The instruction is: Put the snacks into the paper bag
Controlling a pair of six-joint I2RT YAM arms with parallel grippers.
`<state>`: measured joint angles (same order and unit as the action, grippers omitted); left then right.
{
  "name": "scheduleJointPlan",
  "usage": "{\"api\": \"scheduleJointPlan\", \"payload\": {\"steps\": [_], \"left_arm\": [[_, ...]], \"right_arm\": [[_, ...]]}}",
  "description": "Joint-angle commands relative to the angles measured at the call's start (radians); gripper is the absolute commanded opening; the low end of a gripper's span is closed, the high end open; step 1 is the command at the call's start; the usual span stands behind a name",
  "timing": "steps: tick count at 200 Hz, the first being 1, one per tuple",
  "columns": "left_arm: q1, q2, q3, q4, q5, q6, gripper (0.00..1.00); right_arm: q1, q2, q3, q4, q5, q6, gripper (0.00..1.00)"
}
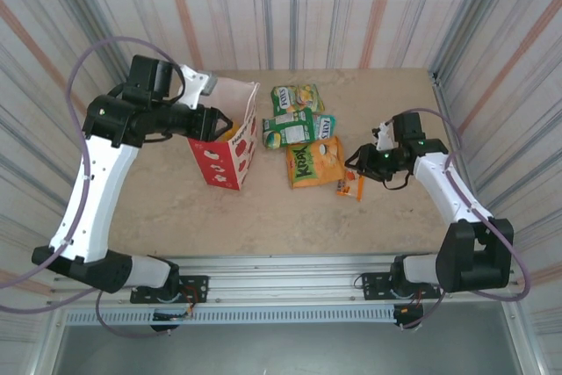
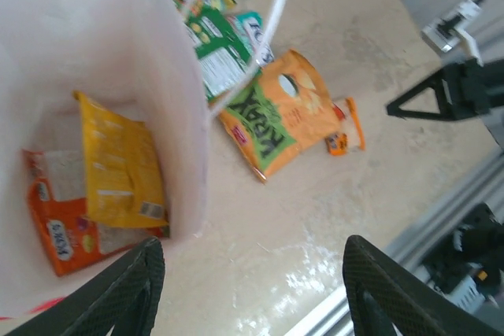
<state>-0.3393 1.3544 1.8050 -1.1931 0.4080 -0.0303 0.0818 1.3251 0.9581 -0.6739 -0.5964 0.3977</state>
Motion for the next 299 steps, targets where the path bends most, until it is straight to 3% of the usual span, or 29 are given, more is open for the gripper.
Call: {"api": "scheduleJointPlan", "payload": {"steps": [1,47,116,136,165,190,206,263,299], "left_arm": [[0.009,-0.036,-0.091,0.059,0.136,0.009,0.63],[0.01,-0.098,-0.165,0.12,0.183,0.019,0.63],[0.011,-0.077,-0.165,0.119,0.149,0.027,0.62],[0.011,-0.067,-0.163,0.117,0.146,0.027,0.62],[0.011,-0.061,-0.159,0.119,0.138,0.026,0.62],[0.011,-0.057,-0.151,0.119,0.136,0.029,0.61],[0.011,-0.055,-0.142,0.117,0.14,0.033,0.62],[-0.002,-0.052,-0.122,0.135,0.237,0.046,0.62],[-0.025,-0.058,-0.134,0.172,0.286,0.026,0.63]], "right_arm": [[-0.02,0.074,0.005,0.121,-0.082,-0.053,0.54],[-0.032,0.319,0.139,0.182,-0.087,-0.139,0.68],[0.002,0.576,0.271,0.252,-0.185,-0.198,0.69],[0.026,0.635,0.303,0.241,-0.19,-0.215,0.67],[0.041,0.666,0.302,0.247,-0.18,-0.231,0.45],[0.026,0.632,0.281,0.247,-0.188,-0.244,0.21],[0.018,0.577,0.257,0.247,-0.194,-0.249,0.12],[0.018,0.268,0.182,0.26,-0.261,-0.231,0.0],[0.027,0.075,0.191,0.309,-0.329,-0.156,0.0]]}}
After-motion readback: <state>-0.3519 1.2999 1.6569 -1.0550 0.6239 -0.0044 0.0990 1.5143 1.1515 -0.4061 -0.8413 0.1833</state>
